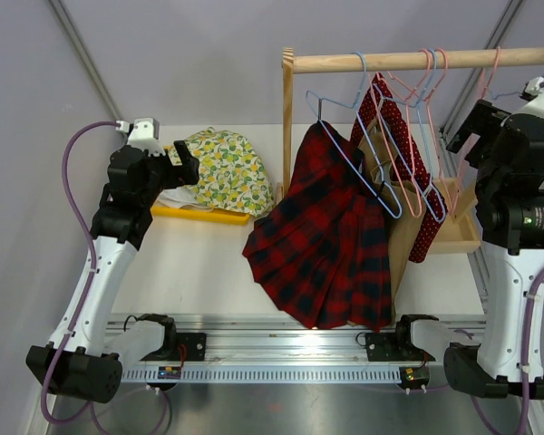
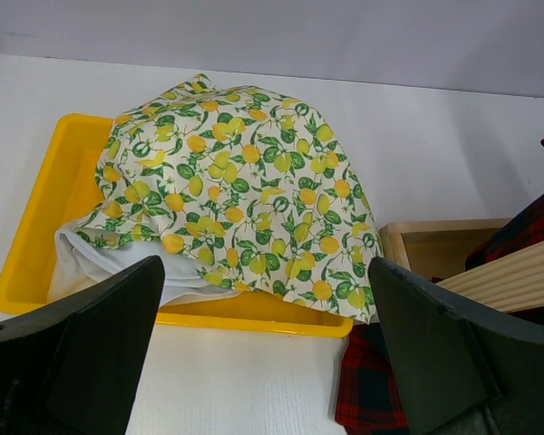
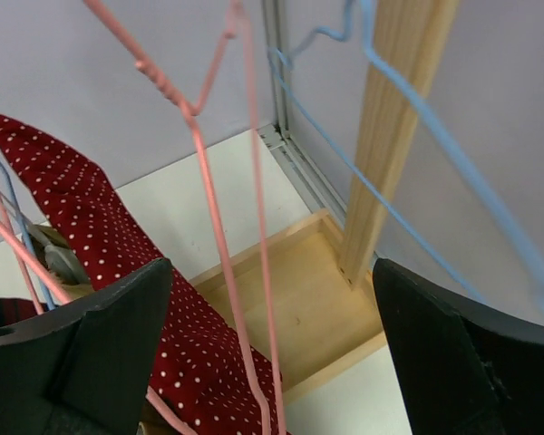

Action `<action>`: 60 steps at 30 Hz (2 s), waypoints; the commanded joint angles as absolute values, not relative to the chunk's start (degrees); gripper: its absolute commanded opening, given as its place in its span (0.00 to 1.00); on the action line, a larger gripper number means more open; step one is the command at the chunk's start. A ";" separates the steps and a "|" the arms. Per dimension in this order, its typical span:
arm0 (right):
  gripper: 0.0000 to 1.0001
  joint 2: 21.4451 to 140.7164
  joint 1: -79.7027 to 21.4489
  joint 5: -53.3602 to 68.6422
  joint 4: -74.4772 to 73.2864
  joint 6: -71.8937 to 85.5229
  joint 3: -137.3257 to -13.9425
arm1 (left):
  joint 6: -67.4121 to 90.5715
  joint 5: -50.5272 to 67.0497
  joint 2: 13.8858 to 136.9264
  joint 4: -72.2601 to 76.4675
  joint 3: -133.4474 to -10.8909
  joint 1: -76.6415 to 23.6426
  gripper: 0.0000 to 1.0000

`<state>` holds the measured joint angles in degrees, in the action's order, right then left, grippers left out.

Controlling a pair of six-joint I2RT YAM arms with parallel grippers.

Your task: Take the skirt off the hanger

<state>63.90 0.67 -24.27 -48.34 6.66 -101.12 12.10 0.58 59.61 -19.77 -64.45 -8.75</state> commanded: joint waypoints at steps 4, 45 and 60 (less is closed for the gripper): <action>1.00 61.88 1.32 -29.18 -49.39 6.85 -110.54 | 12.57 2.02 58.27 -16.79 -64.42 -8.70 0.99; 0.66 66.80 1.23 1.32 -41.75 8.44 -98.18 | 12.22 2.20 57.22 -16.96 -64.51 -8.70 0.99; 0.00 67.42 1.23 1.50 -41.57 8.70 -97.82 | 10.90 3.34 56.69 -16.79 -65.73 -9.31 0.99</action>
<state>67.79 1.15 2.57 -43.29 8.38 -97.41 12.01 1.50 58.41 -19.64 -64.31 -8.75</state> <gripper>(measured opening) 0.031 0.987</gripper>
